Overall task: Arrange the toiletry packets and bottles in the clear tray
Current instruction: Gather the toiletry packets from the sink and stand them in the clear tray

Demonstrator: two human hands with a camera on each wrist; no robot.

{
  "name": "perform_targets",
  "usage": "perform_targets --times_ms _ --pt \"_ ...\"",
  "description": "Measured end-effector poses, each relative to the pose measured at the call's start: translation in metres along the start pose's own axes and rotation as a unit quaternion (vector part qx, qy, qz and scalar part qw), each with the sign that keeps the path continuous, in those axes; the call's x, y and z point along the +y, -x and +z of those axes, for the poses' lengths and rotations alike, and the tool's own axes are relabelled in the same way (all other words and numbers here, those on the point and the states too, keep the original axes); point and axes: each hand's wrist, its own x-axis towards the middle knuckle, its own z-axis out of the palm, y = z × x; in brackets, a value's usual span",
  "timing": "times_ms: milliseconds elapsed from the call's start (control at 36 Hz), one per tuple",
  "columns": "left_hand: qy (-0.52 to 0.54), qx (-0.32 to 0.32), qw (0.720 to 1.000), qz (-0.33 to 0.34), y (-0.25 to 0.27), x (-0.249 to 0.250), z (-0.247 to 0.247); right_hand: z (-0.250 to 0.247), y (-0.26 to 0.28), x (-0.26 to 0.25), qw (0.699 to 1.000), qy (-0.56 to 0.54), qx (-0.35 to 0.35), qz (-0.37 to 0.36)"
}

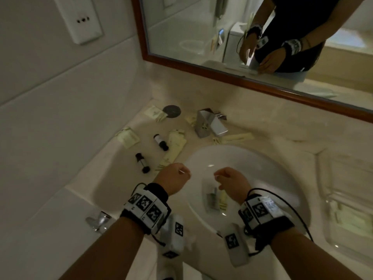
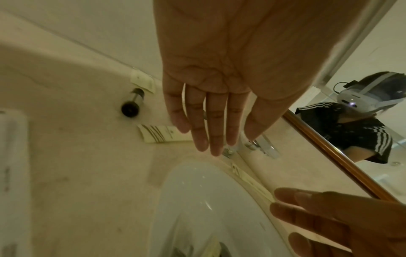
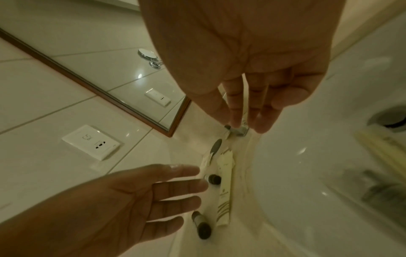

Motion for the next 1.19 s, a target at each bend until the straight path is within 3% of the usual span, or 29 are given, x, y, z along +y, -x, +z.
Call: perform_targets --times_ms 472,667,861,1194 --pt "0.063 0.097 0.987 -0.112 -0.020 -0.059 -0.086 0.071 -0.061 -0.065 0.997 0.053 -0.060 -0.001" --pt "0.027 0.141 0.978 -0.153 -0.052 -0.088 -0.125 0.094 -0.100 -0.083 0.992 0.116 -0.049 0.025" --pt "-0.032 0.082 0.973 -0.211 -0.105 -0.105 -0.163 0.105 -0.152 -0.107 0.987 0.143 -0.027 0.064" --pt "-0.054 0.068 0.967 -0.238 -0.163 -0.121 -0.176 0.121 -0.205 -0.109 0.975 0.197 0.054 0.091"
